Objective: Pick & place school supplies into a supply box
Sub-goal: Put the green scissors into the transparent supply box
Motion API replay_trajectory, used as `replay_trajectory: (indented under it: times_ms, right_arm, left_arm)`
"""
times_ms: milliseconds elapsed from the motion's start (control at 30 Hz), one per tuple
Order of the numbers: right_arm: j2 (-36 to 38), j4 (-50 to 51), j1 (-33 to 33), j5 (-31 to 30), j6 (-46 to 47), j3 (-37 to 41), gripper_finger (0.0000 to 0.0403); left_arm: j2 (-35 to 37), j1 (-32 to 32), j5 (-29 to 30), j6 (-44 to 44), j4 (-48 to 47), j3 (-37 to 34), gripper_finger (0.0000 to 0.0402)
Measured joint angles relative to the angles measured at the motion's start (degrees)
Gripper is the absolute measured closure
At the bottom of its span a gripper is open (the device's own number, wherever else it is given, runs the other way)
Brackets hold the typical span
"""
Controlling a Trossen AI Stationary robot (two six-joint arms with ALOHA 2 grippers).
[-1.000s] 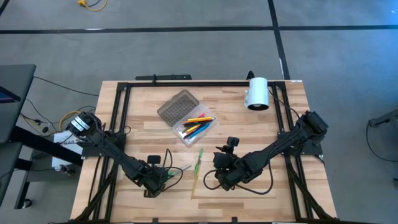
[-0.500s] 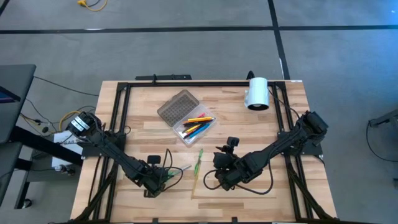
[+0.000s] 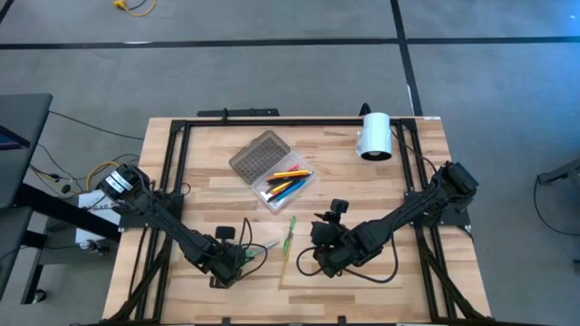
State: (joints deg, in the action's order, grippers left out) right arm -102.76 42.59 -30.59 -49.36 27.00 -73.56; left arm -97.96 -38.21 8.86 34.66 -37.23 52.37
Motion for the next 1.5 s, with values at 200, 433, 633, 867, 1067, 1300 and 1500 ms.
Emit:
replay_trajectory:
  times_ms: [200,433,633,867,1067,1300,1500]
  right_arm:
    - [0.0,0.02,-0.01,0.0,0.0,0.0,0.0284]
    - [0.0,0.21,0.0,0.01,0.0,0.0,0.0284]
    - [0.0,0.28,0.0,0.03,0.0,0.0,0.0284]
    - [0.0,0.31,-0.02,1.71,0.02,0.0,0.0284]
    - [0.0,0.31,-0.02,1.86,0.02,0.0,0.0284]
    - [0.0,0.29,-0.02,1.86,0.04,0.0,0.0284]
    - [0.0,0.31,-0.02,1.84,0.04,0.0,0.0284]
  left_arm:
    - [-0.3,-0.18,0.85,-2.45,-3.66,3.92,0.0334]
    - [-0.15,-0.18,2.41,-2.59,-8.88,6.65,0.0333]
    - [-0.08,-0.19,4.03,-2.56,-14.4,9.57,0.0333]
    - [0.05,0.68,10.11,-3.3,-21.3,14.2,0.0333]
    - [0.08,5.0,17.22,-3.92,-25.62,16.45,0.0333]
    - [0.09,14.84,21.41,-9.08,-24.88,16.52,0.0333]
    - [0.09,24.26,22.87,-15.78,-19.66,16.52,0.0333]
